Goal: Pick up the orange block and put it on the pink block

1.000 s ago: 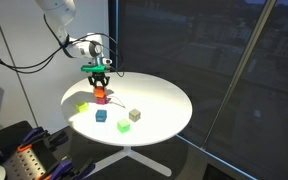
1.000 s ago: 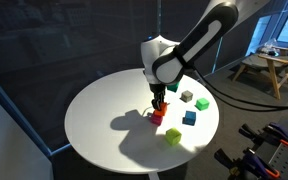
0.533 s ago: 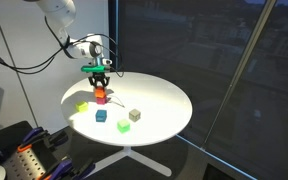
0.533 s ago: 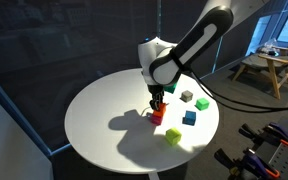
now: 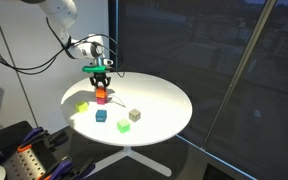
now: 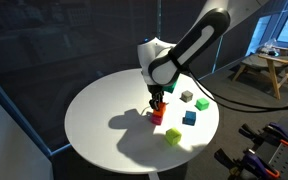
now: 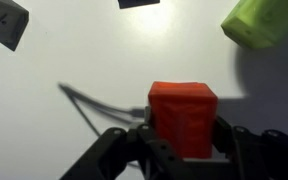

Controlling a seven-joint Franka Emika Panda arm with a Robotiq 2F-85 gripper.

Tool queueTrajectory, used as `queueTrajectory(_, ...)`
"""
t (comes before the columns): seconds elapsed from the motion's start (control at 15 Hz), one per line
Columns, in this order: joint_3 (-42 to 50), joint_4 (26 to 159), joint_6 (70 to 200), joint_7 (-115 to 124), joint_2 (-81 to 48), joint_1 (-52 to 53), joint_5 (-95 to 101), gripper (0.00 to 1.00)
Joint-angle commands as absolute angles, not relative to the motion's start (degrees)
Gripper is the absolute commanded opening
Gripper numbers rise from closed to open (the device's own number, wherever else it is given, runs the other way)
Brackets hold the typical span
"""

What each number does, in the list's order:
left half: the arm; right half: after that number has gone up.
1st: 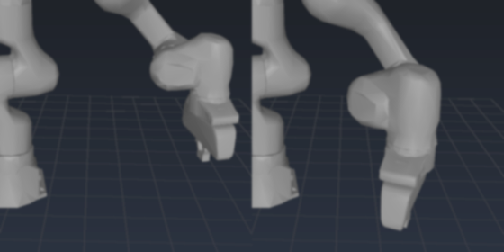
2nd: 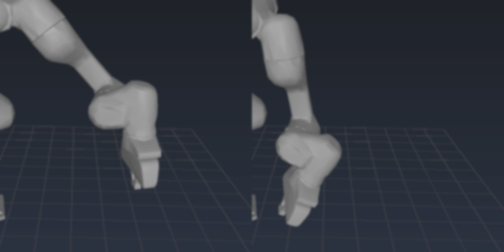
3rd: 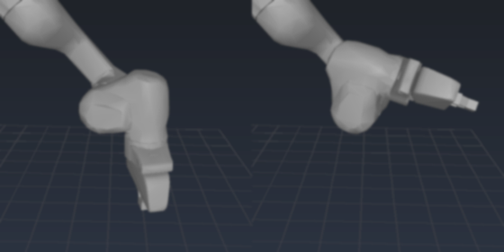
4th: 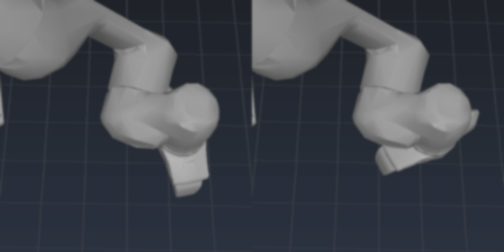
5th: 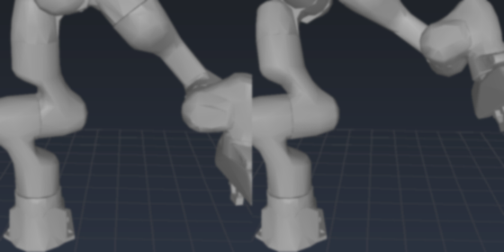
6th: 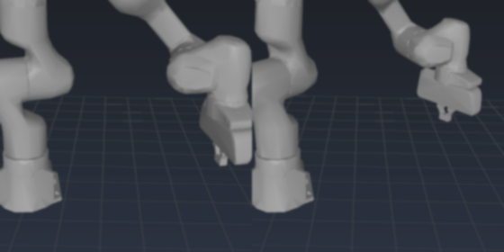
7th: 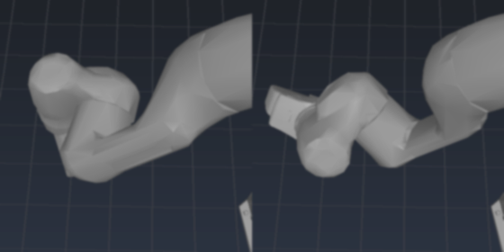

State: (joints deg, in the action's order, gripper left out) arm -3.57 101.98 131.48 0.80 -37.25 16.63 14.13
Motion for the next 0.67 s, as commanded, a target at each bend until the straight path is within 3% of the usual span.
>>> queueTrajectory(0.0,-3.3,100.3,129.6,2.1,-37.8,17.0,15.3,0.83)
queueTrajectory(0.13,-3.3,100.4,129.6,2.0,-37.8,16.9,15.2,1.0)
queueTrajectory(0.6,-3.8,102.1,128.3,1.8,-35.4,16.3,14.2,1.0)
